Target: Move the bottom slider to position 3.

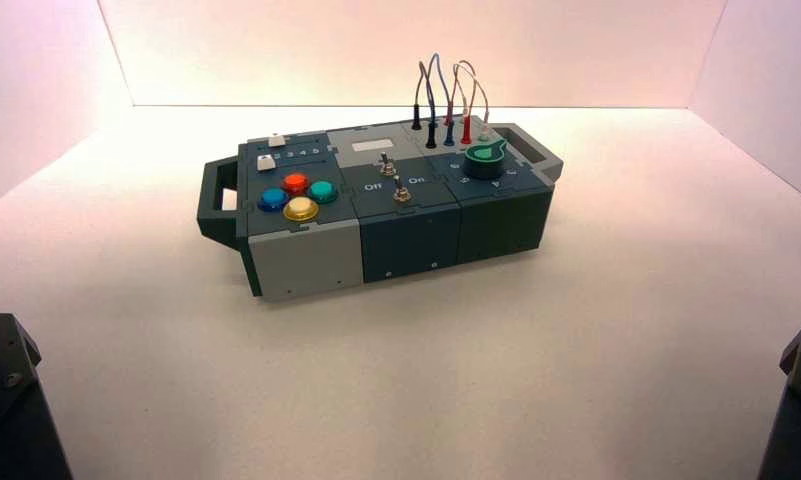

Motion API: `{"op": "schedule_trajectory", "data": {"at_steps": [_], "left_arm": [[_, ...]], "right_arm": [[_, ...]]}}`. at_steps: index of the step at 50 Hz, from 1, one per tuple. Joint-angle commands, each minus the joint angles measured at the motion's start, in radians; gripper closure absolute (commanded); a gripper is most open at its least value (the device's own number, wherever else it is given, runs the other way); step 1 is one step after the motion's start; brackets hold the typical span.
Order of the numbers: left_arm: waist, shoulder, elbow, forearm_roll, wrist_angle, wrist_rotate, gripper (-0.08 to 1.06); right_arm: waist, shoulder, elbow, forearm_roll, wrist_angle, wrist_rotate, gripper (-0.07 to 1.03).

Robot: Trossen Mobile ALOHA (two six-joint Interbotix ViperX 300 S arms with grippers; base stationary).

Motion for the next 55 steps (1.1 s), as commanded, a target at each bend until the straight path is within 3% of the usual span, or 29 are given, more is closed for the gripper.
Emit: {"op": "schedule_trajectory", "data": {"at_steps": [1, 23, 48, 55], "left_arm": [[0.005, 0.005, -0.018, 0.003, -0.005, 0.002, 1.01], [-0.014, 0.052, -0.029, 0.003, 0.026, 0.003, 1.01], [-0.164, 0.518, -0.175, 0.003, 0.318, 0.011, 1.01], [-0.199, 0.603, -0.216, 0.003, 0.341, 0.011, 1.01]], "right_arm": [[-0.005, -0.002, -0.015, 0.003, -0.005, 0.0, 0.99], [-0.003, 0.009, -0.015, 0.011, 0.002, 0.002, 0.99], [-0.005, 0.095, -0.041, 0.012, 0.061, 0.002, 0.99], [-0.003, 0.123, -0.051, 0.012, 0.075, 0.002, 0.99]]}}
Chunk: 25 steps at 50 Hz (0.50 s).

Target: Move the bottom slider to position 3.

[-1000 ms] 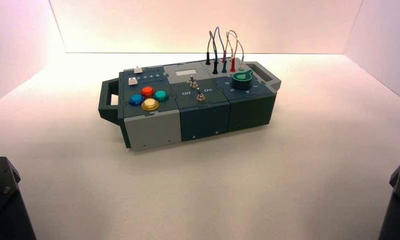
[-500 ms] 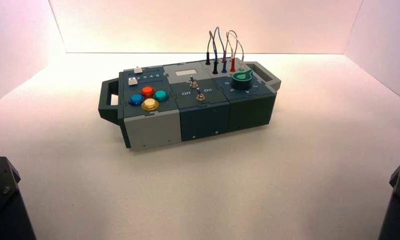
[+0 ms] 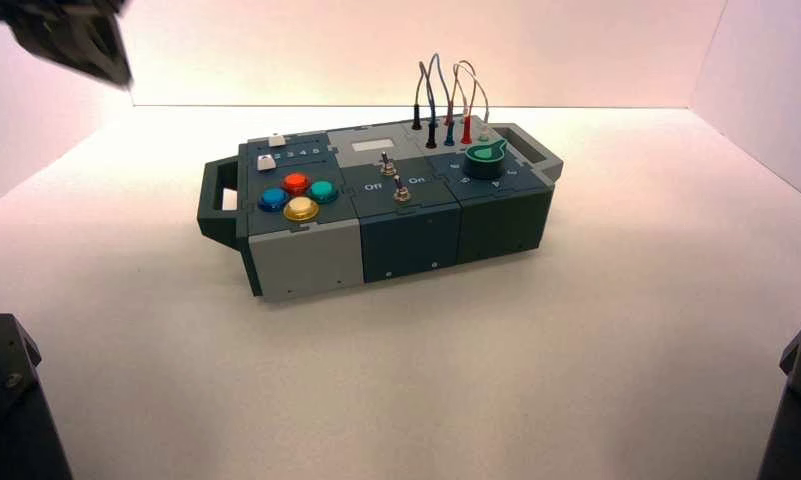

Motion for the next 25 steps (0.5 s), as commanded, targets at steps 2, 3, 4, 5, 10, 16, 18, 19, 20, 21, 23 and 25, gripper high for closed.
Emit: {"op": "schedule_trajectory", "data": {"at_steps": [2, 3, 4, 5, 10, 16, 18, 19, 20, 21, 23, 25], "left_arm": [[-0.037, 0.063, -0.067, 0.002, 0.009, 0.003, 1.01], [-0.04, 0.066, -0.072, 0.002, 0.009, 0.003, 1.01], [-0.044, 0.074, -0.08, 0.002, 0.009, 0.005, 1.01], [-0.048, 0.08, -0.089, 0.002, 0.009, 0.006, 1.01], [-0.06, 0.106, -0.118, -0.006, 0.009, 0.005, 1.01], [-0.08, 0.133, -0.129, -0.018, 0.011, 0.005, 1.01], [-0.094, 0.144, -0.13, -0.02, 0.012, 0.005, 1.01], [-0.101, 0.149, -0.13, -0.021, 0.015, 0.003, 1.01], [-0.106, 0.15, -0.13, -0.02, 0.015, 0.003, 1.01], [-0.114, 0.155, -0.13, -0.021, 0.018, 0.003, 1.01], [-0.132, 0.164, -0.13, -0.021, 0.023, 0.002, 1.01], [-0.143, 0.172, -0.13, -0.02, 0.025, 0.0, 1.01]], "right_arm": [[-0.003, 0.017, -0.041, 0.003, 0.005, 0.002, 0.99], [-0.002, 0.02, -0.043, 0.005, 0.005, 0.002, 0.99], [-0.002, 0.02, -0.044, 0.005, 0.006, 0.002, 0.99], [0.0, 0.021, -0.044, 0.005, 0.008, 0.002, 0.99], [0.003, 0.028, -0.044, 0.009, 0.009, 0.002, 0.99], [0.003, 0.028, -0.046, 0.009, 0.015, 0.002, 0.99], [0.003, 0.028, -0.048, 0.009, 0.017, 0.002, 0.99], [0.003, 0.028, -0.049, 0.009, 0.018, 0.002, 0.99], [0.003, 0.028, -0.049, 0.011, 0.018, 0.002, 0.99], [0.002, 0.028, -0.049, 0.009, 0.018, 0.002, 0.99], [0.003, 0.028, -0.049, 0.011, 0.018, 0.002, 0.99], [0.002, 0.029, -0.049, 0.011, 0.018, 0.002, 0.99]]}}
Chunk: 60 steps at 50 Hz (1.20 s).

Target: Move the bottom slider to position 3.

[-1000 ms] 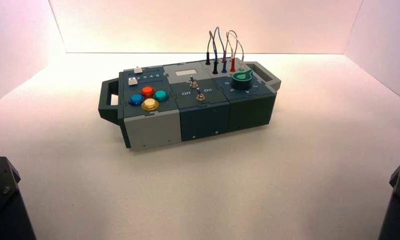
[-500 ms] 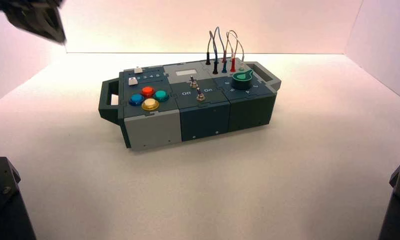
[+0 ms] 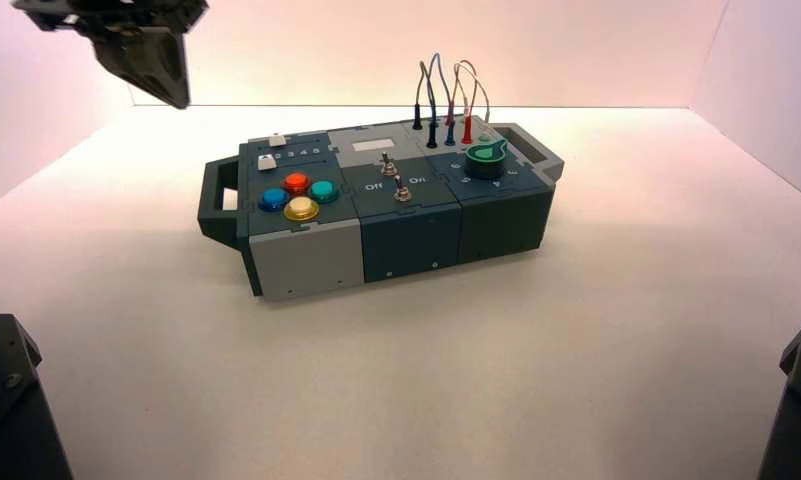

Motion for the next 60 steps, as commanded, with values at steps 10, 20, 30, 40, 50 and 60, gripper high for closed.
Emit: {"op": "schedule_trajectory", "data": {"at_steps": [10, 20, 30, 40, 50, 60], "left_arm": [[-0.078, 0.044, -0.041, -0.002, 0.005, -0.005, 1.01], [-0.078, 0.08, -0.066, -0.002, 0.006, 0.0, 1.01], [-0.078, 0.143, -0.084, 0.0, 0.006, 0.011, 1.01], [-0.078, 0.201, -0.101, 0.002, 0.005, 0.02, 1.01], [-0.078, 0.235, -0.13, 0.005, -0.002, 0.028, 1.01], [-0.078, 0.272, -0.156, 0.005, -0.006, 0.026, 1.01]], "right_arm": [[0.0, -0.002, -0.038, 0.005, -0.002, 0.002, 0.99], [0.002, -0.002, -0.038, 0.005, 0.002, 0.002, 0.99], [0.002, -0.002, -0.038, 0.005, 0.003, 0.002, 0.99], [0.002, -0.002, -0.038, 0.005, 0.006, 0.002, 0.99], [0.002, -0.002, -0.038, 0.005, 0.008, 0.002, 0.99], [0.002, -0.002, -0.038, 0.005, 0.008, 0.002, 0.99]]}}
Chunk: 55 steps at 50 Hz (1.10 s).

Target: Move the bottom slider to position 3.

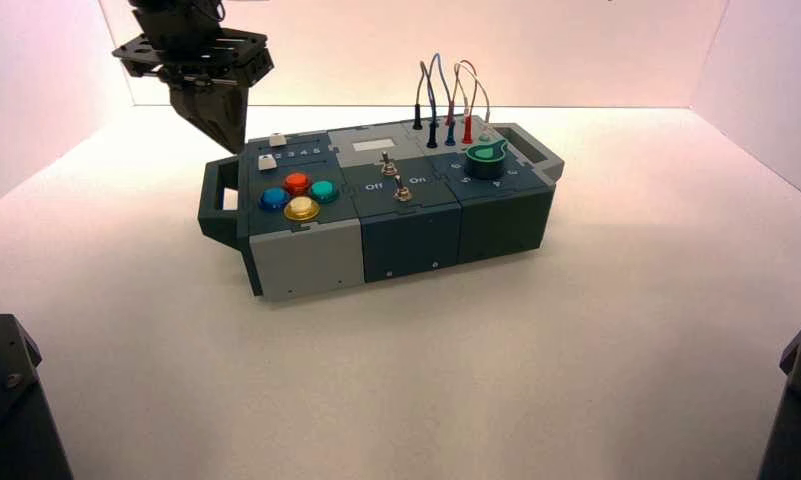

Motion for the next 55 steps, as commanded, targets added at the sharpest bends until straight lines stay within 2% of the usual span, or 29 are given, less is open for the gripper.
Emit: {"op": "schedule_trajectory", "data": {"at_steps": [1, 17, 55], "left_arm": [[0.0, 0.009, -0.037, 0.003, -0.006, 0.005, 1.01], [0.0, 0.061, -0.049, 0.003, -0.012, 0.006, 1.01], [-0.021, 0.098, -0.08, 0.003, -0.015, 0.009, 1.01]], "right_arm": [[0.002, -0.003, -0.035, 0.003, -0.005, 0.002, 0.99], [0.002, -0.003, -0.035, 0.003, -0.005, 0.002, 0.99], [0.0, -0.003, -0.038, 0.002, 0.002, 0.0, 0.99]]}}
